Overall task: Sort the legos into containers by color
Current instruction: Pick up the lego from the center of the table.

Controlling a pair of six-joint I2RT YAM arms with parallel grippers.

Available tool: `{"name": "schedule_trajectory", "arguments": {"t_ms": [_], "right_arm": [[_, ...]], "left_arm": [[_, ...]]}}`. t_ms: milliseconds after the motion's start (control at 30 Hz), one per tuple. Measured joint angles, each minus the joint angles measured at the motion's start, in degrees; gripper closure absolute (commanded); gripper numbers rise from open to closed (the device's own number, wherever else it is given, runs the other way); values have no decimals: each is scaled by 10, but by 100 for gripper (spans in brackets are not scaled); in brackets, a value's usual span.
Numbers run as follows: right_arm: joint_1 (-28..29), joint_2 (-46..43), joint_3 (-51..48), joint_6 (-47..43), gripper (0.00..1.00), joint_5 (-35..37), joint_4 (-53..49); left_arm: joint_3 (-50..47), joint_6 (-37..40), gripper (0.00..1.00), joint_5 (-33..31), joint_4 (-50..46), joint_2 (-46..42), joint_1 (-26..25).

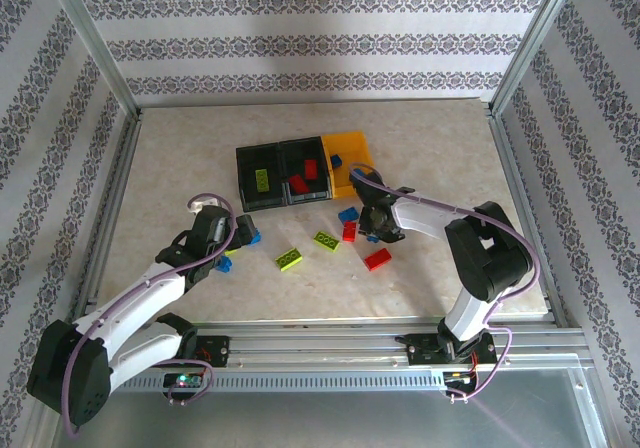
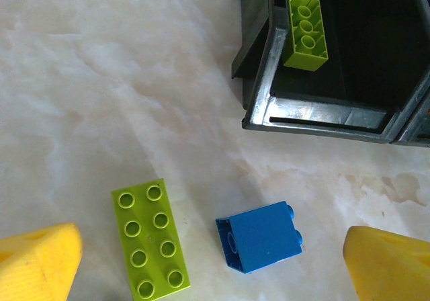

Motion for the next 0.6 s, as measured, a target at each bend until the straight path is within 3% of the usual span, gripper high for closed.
{"name": "schedule_trajectory", "arguments": {"t_ms": [233,600], "right_arm": [[2,1,5,-2,75,0,-6],[18,-1,96,-50,75,44,-16]], "left_arm": [[0,-2,0,0,0,0,0],[0,-3,0,0,3,8,0]]}}
